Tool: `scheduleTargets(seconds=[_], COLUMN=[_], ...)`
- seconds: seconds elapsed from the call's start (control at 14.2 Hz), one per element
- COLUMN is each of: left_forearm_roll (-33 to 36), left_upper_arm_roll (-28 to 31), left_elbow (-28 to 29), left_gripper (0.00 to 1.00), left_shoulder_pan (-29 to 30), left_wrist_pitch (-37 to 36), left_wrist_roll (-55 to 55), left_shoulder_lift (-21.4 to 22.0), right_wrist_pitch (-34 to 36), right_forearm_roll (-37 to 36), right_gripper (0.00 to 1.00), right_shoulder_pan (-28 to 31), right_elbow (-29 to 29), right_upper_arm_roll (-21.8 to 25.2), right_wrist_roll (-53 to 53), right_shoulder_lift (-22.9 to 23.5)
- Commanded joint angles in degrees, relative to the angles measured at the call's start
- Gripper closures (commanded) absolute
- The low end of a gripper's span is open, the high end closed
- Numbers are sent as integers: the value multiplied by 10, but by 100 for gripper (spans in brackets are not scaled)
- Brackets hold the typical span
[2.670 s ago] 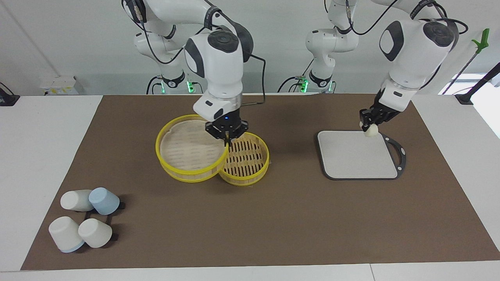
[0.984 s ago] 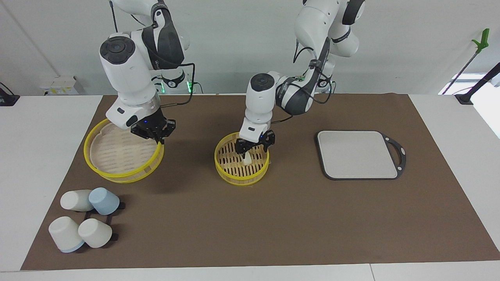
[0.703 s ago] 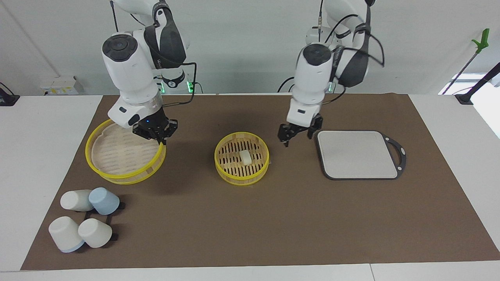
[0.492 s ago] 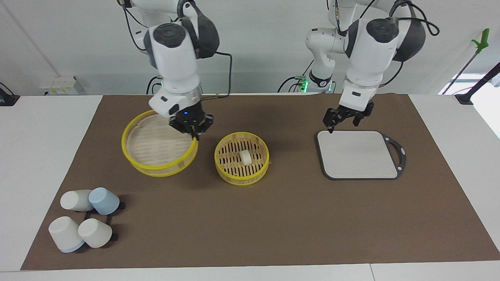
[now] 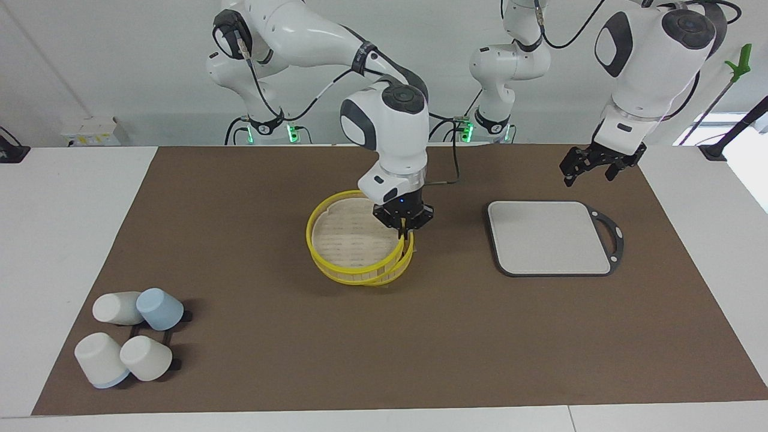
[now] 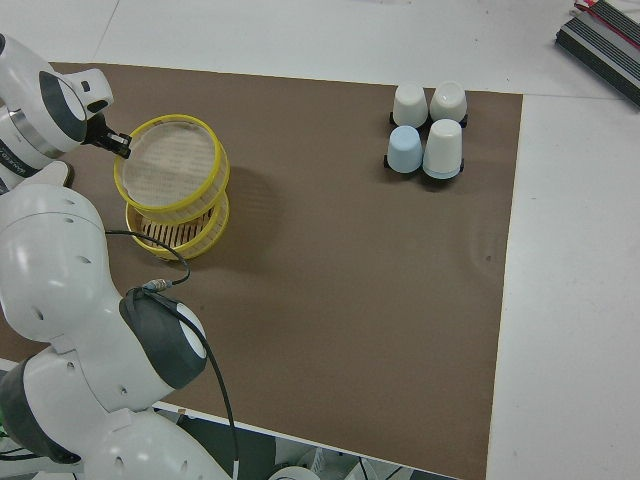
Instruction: Place bun in steamer
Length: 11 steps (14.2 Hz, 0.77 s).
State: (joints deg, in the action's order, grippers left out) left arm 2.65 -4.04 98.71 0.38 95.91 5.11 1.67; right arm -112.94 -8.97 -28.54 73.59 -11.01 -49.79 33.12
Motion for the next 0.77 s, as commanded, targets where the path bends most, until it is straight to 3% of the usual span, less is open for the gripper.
scheduleTargets(seconds=[0.0, 0.28, 0.49, 0.7], left_forearm_roll=[-12, -13, -74, -75], left_upper_arm_roll=[-4, 1, 100, 111], left_elbow=[17, 17, 10, 5], left_gripper=[0, 0, 0, 0], left_shoulder_pan=[8, 0, -71, -79], left_wrist_pitch=[-19, -22, -22, -23], left_wrist_roll=[-21, -24, -21, -21], left_shoulder_lift=[26, 30, 26, 5], right_wrist_pitch=[-7, -25, -83, -96], right_forearm_roll=[-9, -3, -3, -3], right_gripper=[100, 100, 100, 100], right_shoulder_pan=[2, -9, -9, -8], right_elbow=[10, 26, 83, 100], right_upper_arm_roll=[-1, -1, -1, -1], right_wrist_roll=[-13, -40, -53, -54], right_shoulder_lift=[-10, -14, -33, -40])
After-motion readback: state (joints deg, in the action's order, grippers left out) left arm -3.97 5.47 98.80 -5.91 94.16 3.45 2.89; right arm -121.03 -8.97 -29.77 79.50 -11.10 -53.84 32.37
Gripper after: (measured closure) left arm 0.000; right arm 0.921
